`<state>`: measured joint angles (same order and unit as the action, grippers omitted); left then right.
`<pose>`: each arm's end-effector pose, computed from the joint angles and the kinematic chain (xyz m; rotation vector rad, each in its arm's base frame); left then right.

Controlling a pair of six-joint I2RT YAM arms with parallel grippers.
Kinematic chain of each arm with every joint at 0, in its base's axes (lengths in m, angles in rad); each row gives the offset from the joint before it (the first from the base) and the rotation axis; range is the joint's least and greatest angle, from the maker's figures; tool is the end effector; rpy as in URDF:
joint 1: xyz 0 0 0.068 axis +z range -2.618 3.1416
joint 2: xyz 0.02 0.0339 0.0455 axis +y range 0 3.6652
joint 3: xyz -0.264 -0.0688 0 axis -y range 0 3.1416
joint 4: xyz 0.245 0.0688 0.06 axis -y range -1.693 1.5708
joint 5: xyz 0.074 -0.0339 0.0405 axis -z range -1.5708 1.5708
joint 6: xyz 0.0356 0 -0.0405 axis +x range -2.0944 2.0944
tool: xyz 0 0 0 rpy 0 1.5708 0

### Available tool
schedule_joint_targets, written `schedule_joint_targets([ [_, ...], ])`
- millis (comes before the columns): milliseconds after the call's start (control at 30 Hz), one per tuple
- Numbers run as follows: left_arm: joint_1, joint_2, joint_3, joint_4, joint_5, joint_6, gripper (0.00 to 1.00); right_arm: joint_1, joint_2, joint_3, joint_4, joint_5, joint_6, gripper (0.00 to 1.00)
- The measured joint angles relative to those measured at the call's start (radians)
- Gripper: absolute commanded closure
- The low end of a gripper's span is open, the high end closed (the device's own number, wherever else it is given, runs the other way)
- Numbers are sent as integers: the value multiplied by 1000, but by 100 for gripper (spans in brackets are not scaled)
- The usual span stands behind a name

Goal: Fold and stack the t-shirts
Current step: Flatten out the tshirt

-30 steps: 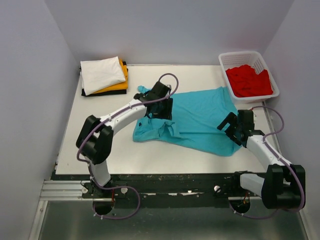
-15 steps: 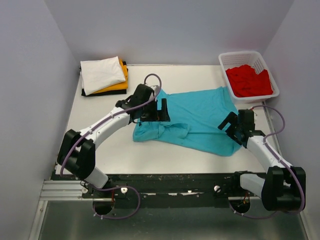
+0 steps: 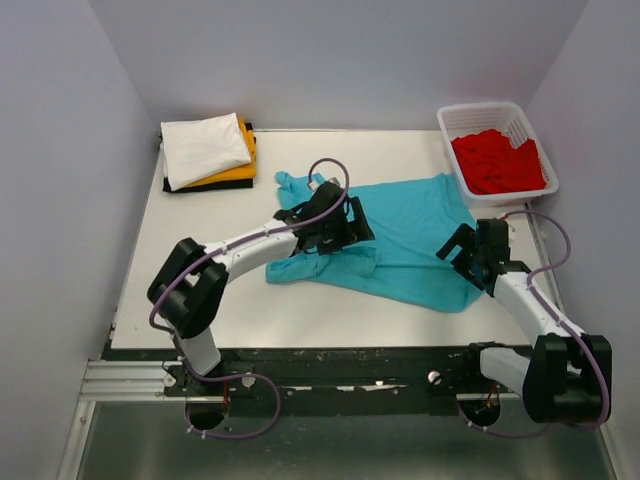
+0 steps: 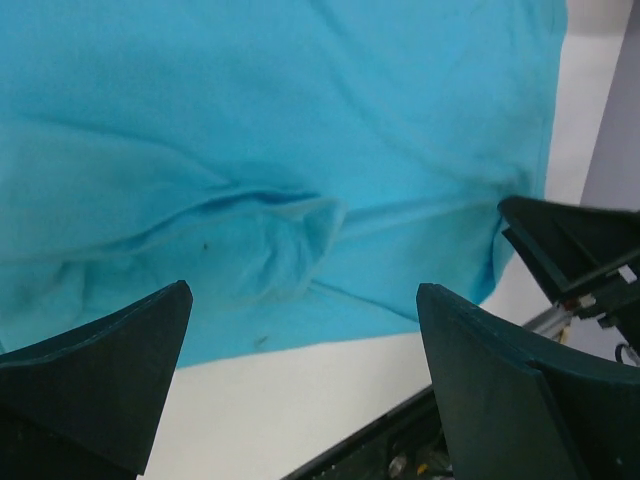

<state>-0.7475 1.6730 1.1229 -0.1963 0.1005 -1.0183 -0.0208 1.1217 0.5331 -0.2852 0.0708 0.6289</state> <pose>0.2671 -0.2524 0.2249 -0.2867 2.5172 -0.9365 0.2127 -0.0069 0.1812 0.8119 2.3119 0.1837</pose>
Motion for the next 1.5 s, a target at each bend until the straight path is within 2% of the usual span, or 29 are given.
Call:
schedule_joint_targets([
  [67, -5, 49, 82, -38, -42, 22, 1, 0, -2, 0, 0, 3, -1, 0],
  [133, -10, 96, 170, -57, -63, 123, 1, 0, -3, 0, 0, 10, -2, 0],
  [267, -13, 154, 327, -161, -14, 528, 1, 0, -3, 0, 0, 13, -3, 0],
  [400, 10, 154, 334, -238, 81, 840, 1, 0, -3, 0, 0, 13, -8, 0],
  [567, 103, 194, 334, -292, 251, 1002, 3, 0, -4, 0, 0, 13, -17, 0],
  [867, 112, 309, 365, -367, 282, 1066, 20, 0, -4, 0, 0, 13, -18, 0],
  [1033, 108, 320, 365, -379, 282, 1061, 38, 0, 0, 0, 2, 13, -19, 0],
  [1133, 103, 323, 367, -379, 275, 1051, 55, 0, 8, 0, 3, 12, -19, 0],
  [1300, 73, 351, 398, -396, 227, 1047, 57, 0, 12, 0, 3, 12, -19, 0],
  [1500, 45, 389, 439, -436, 155, 1043, 82, 0, 11, 0, 3, 12, -19, 0],
])
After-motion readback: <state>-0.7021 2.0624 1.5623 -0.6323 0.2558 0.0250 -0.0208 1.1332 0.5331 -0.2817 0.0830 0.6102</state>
